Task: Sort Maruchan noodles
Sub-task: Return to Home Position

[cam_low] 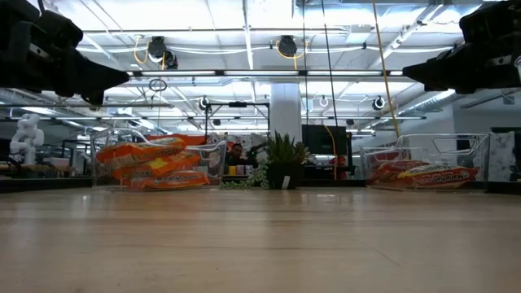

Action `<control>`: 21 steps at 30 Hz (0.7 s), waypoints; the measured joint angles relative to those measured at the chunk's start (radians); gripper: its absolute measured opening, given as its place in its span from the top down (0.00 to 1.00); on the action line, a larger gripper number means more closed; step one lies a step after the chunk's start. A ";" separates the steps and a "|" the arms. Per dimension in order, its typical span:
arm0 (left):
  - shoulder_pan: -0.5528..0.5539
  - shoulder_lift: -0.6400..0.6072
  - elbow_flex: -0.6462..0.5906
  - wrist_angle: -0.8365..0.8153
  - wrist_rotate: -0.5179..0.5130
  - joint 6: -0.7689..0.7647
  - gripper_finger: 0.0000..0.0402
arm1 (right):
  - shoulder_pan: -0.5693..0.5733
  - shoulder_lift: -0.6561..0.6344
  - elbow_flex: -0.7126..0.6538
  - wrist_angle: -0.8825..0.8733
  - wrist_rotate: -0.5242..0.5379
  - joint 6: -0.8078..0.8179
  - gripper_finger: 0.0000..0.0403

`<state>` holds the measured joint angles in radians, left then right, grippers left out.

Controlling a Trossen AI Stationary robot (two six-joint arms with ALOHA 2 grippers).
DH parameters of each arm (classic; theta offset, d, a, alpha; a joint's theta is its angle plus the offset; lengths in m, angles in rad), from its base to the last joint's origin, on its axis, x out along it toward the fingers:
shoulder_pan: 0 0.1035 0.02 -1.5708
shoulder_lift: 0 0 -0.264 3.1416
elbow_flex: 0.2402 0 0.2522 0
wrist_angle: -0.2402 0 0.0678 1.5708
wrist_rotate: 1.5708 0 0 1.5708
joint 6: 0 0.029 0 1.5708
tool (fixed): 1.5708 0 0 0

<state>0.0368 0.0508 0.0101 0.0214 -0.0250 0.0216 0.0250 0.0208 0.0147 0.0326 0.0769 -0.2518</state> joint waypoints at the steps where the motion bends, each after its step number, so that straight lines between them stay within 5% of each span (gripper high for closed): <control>1: 0.000 -0.002 0.000 -0.001 0.009 -0.002 0.99 | 0.000 0.000 0.000 0.000 0.000 0.002 1.00; 21: -0.007 -0.047 0.000 -0.007 0.028 0.006 0.99 | 0.000 0.000 0.000 0.002 0.000 0.003 1.00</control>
<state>0.0303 0.0040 0.0101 0.0143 0.0029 0.0276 0.0250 0.0212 0.0147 0.0341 0.0769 -0.2485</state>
